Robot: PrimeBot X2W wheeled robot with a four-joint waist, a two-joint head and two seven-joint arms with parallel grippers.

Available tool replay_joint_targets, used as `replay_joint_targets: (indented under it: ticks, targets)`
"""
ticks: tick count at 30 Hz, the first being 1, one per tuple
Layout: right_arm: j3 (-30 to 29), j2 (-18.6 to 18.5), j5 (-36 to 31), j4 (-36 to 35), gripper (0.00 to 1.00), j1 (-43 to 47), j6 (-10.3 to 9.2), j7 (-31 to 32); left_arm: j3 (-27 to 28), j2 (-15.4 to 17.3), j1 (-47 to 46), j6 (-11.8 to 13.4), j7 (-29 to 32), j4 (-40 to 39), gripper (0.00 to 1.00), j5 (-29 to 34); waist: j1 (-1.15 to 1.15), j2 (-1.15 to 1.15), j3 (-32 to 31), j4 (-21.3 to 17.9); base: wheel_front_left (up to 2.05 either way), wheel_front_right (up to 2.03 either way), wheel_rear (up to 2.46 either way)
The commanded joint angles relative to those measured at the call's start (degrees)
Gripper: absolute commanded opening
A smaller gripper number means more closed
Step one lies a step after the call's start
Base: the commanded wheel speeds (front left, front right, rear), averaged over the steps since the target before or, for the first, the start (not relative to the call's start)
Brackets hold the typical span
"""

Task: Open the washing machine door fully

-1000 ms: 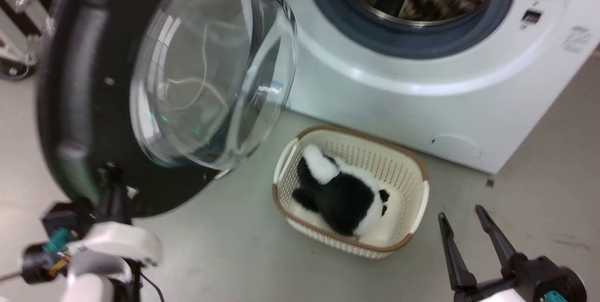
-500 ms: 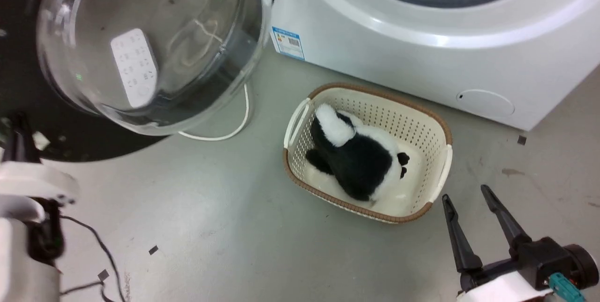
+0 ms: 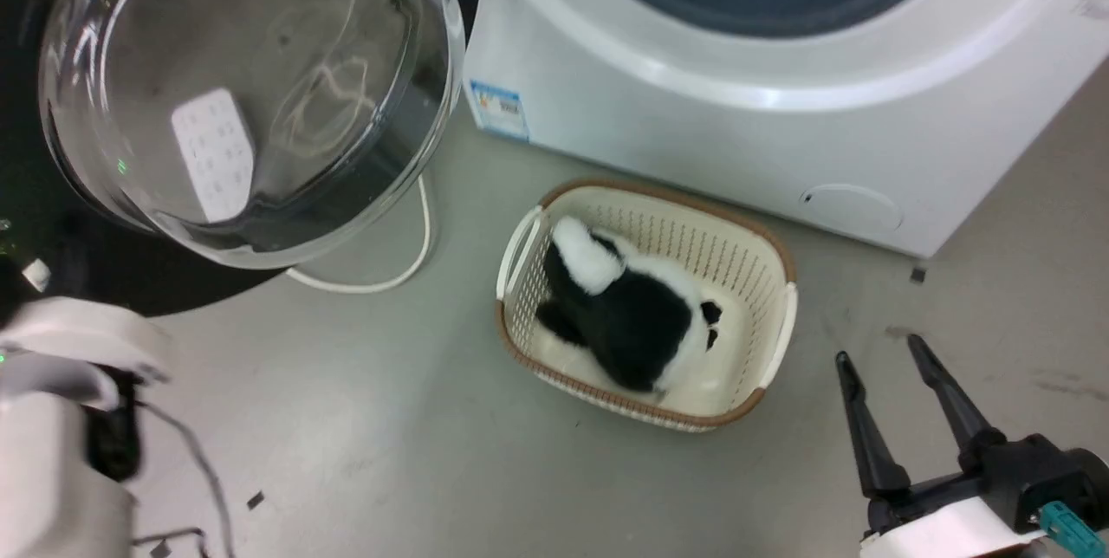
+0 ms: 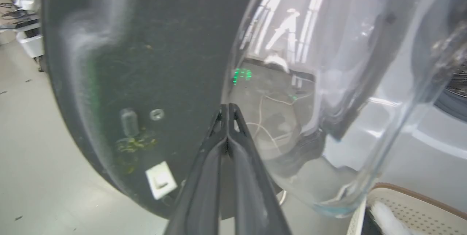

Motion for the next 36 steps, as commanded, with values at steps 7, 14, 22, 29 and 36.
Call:
replay_joint_targets:
  ticks: [7,14,22,29,36]
  targets:
    - [-2.6,0.7,0.7,1.0,1.0,-0.4,0.05,-1.6,-4.0,-5.1,8.1,-0.6,-0.8,-9.6,0.0,3.4,0.0,0.0,-7.9,-4.2,0.0,0.0,0.0]
    - [-3.1,0.9,0.8,1.7,1.0,1.0,0.05,-2.4,-8.2,-9.8,17.8,1.4,-0.8,-20.1,0.0,6.7,0.0,0.0,-13.4,-9.4,0.0,0.0,0.0]
    - [-1.9,1.0,1.7,2.0,1.0,4.2,0.05,-2.7,-11.5,-12.7,27.3,3.4,-0.8,-27.7,0.0,9.9,0.0,0.0,-16.4,-13.7,0.0,0.0,0.0]
    - [-0.7,1.0,2.8,3.1,1.0,6.2,0.05,-3.0,-13.5,-15.6,33.2,5.7,-0.8,-30.6,0.29,12.5,0.0,0.0,-17.3,-16.0,0.0,0.0,0.0]
    - [-0.7,1.0,3.3,4.3,1.0,6.9,0.05,-3.1,-14.3,-16.1,35.4,6.5,-0.8,-30.3,1.0,15.1,0.0,0.0,-17.6,-17.0,0.0,0.0,0.0]
